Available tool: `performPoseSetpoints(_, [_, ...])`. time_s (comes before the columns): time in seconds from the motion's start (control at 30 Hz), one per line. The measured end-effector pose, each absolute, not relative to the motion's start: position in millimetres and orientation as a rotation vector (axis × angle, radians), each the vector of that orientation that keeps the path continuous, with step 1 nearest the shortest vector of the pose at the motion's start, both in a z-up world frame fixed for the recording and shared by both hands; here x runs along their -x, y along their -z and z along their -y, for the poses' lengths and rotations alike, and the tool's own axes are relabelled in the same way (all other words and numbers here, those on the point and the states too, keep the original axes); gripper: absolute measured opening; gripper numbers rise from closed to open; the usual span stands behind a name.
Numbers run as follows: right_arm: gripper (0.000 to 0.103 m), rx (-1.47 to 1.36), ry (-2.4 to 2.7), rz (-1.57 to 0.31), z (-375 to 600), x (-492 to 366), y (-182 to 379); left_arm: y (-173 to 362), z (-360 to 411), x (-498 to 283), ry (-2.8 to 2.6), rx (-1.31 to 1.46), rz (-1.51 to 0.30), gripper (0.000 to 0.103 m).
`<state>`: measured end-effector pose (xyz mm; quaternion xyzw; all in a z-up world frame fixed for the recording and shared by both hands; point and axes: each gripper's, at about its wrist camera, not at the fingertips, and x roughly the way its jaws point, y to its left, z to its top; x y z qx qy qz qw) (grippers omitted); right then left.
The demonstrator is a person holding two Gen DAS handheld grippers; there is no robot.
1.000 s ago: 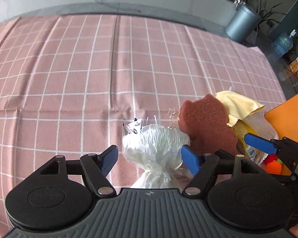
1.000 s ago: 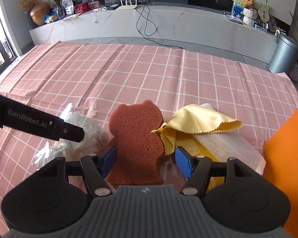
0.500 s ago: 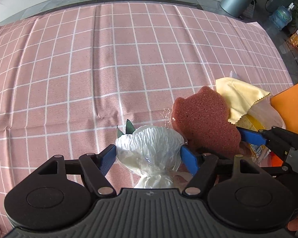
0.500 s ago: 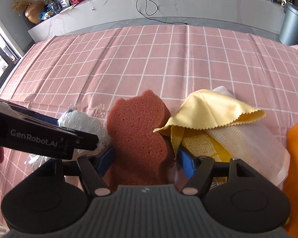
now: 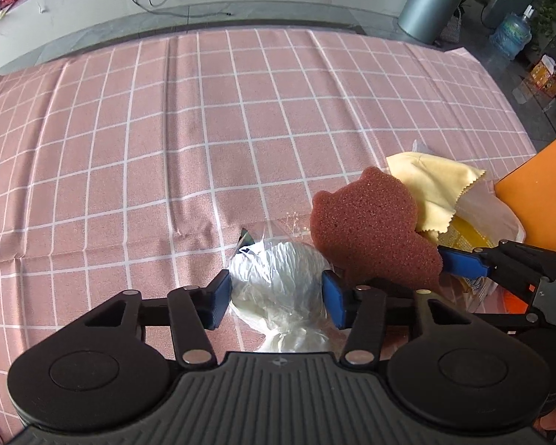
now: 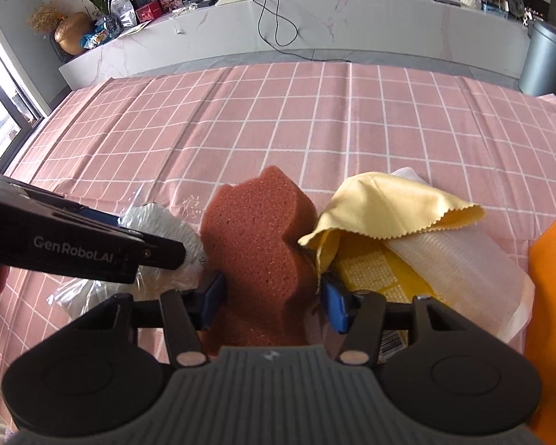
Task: Organize soft objects
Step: 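Grasp the white plastic bag with the left gripper while the right grasps the red sponge, then carry the plastic bag and red sponge with both grippers over the orange box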
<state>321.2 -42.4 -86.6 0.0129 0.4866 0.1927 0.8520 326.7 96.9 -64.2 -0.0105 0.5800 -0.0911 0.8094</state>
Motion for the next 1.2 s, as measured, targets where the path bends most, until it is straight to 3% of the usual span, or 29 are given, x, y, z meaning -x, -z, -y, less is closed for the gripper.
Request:
performPoseSetpoints(0.07, [0.047, -0.009, -0.403, -1.006, 44.0, -317.4, 82.1, 59.9, -96.6, -320.1, 0.191, 0.024, -1.206, 0.057])
performPoseSetpoints(0.2, [0.043, 0.034, -0.398, -0.972, 47.3, -307.9, 74.3, 50.0, -90.8, -301.3, 0.173, -0.012, -1.117, 0.056])
performPoseSetpoints(0.87, [0.043, 0.161, -0.411, -0.727, 88.2, -223.3, 30.3, 3.2, -55.6, -184.9, 0.086, -0.061, -0.662, 0.055])
performPoseSetpoints(1.2, [0.042, 0.146, -0.369, -0.582, 119.5, -165.1, 5.6, 3.4, -46.7, -135.2, 0.057, -0.06, -0.545, 0.055])
